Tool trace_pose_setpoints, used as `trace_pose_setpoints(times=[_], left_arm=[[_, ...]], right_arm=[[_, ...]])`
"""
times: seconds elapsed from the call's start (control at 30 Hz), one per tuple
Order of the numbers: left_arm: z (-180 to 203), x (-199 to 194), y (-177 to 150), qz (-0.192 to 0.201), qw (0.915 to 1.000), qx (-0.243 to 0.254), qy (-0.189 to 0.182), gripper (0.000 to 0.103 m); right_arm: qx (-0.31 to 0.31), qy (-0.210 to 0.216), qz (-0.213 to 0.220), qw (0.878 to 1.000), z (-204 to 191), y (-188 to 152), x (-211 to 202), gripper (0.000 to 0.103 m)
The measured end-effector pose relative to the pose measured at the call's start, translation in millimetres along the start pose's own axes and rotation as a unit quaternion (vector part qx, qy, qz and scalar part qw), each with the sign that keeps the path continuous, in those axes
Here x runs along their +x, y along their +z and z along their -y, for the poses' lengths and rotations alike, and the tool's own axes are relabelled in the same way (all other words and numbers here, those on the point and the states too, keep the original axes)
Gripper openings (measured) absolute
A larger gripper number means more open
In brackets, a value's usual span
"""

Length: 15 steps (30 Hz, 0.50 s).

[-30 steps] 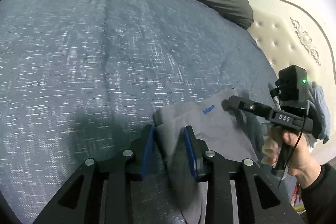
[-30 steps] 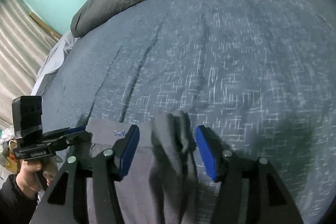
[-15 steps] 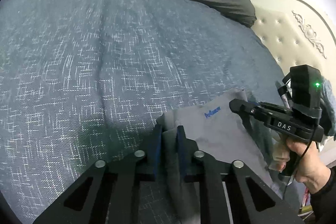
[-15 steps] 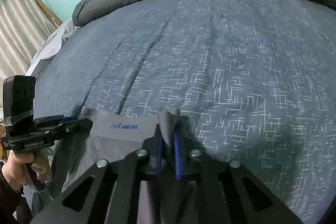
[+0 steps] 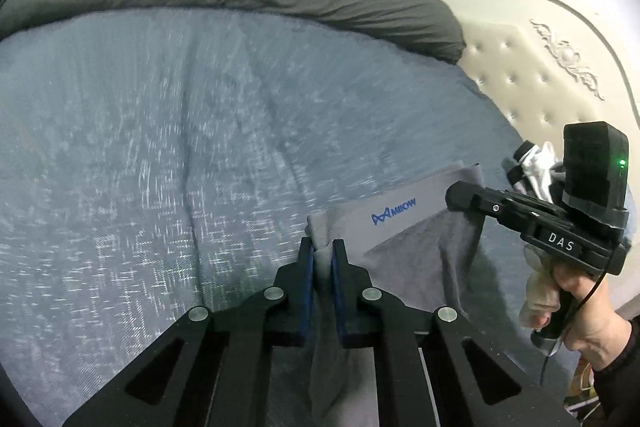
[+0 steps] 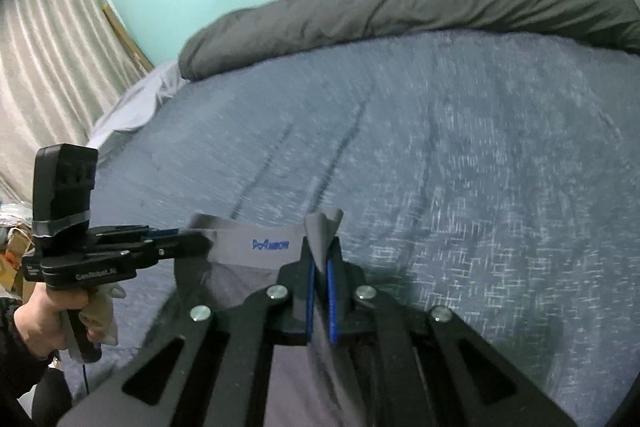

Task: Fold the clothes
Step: 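Lift the folded grey T-shirt with both tools and carry it toward the headboard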

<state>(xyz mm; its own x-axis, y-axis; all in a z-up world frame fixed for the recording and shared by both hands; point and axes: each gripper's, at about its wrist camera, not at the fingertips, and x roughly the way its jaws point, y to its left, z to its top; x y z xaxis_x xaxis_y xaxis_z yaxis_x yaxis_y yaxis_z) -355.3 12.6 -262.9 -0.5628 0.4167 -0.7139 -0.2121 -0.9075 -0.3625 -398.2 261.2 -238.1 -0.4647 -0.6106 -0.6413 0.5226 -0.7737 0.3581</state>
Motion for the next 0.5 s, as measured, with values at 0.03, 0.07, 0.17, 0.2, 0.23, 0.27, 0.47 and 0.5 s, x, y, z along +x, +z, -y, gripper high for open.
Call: trace_pose_setpoints(times=[0.03, 0.07, 0.17, 0.2, 0.23, 0.27, 0.47, 0.5], left_arm=[[5.6, -8.0, 0.8, 0.006, 1.0000, 0.004, 0.001, 0.008], [11.5, -17.1, 1.4, 0.012, 0.9999, 0.007, 0.000, 0.008], [30.9, -46.2, 3.4, 0.030, 0.9994, 0.019, -0.001, 0.008], [37.1, -55.1, 3.6, 0.035, 0.9991, 0.023, -0.001, 0.008], [43.3, -64.0, 3.9, 0.041, 0.9988, 0.028, -0.001, 0.008], [49.6, -73.6, 3.9, 0.046, 0.9984, 0.033, 0.000, 0.008], [86.2, -130.7, 8.6, 0.081, 0.9954, 0.052, -0.002, 0.008], [92.6, -139.4, 9.6, 0.086, 0.9948, 0.056, -0.002, 0.008]], right_arm=[[-0.001, 0.004, 0.008, 1.000, -4.5, 1.2, -9.1, 0.004], [-0.002, 0.008, 0.016, 1.000, -9.2, 2.2, -18.2, 0.004], [-0.009, 0.017, 0.035, 0.999, -24.4, 4.7, -46.5, 0.004], [-0.013, 0.020, 0.042, 0.999, -30.3, 5.6, -57.2, 0.004], [-0.016, 0.021, 0.048, 0.998, -34.9, 6.5, -66.6, 0.004], [-0.018, 0.023, 0.054, 0.998, -39.3, 7.3, -75.6, 0.004], [-0.031, 0.028, 0.091, 0.995, -62.9, 14.0, -137.5, 0.004], [-0.033, 0.028, 0.097, 0.994, -66.2, 15.5, -148.6, 0.004]])
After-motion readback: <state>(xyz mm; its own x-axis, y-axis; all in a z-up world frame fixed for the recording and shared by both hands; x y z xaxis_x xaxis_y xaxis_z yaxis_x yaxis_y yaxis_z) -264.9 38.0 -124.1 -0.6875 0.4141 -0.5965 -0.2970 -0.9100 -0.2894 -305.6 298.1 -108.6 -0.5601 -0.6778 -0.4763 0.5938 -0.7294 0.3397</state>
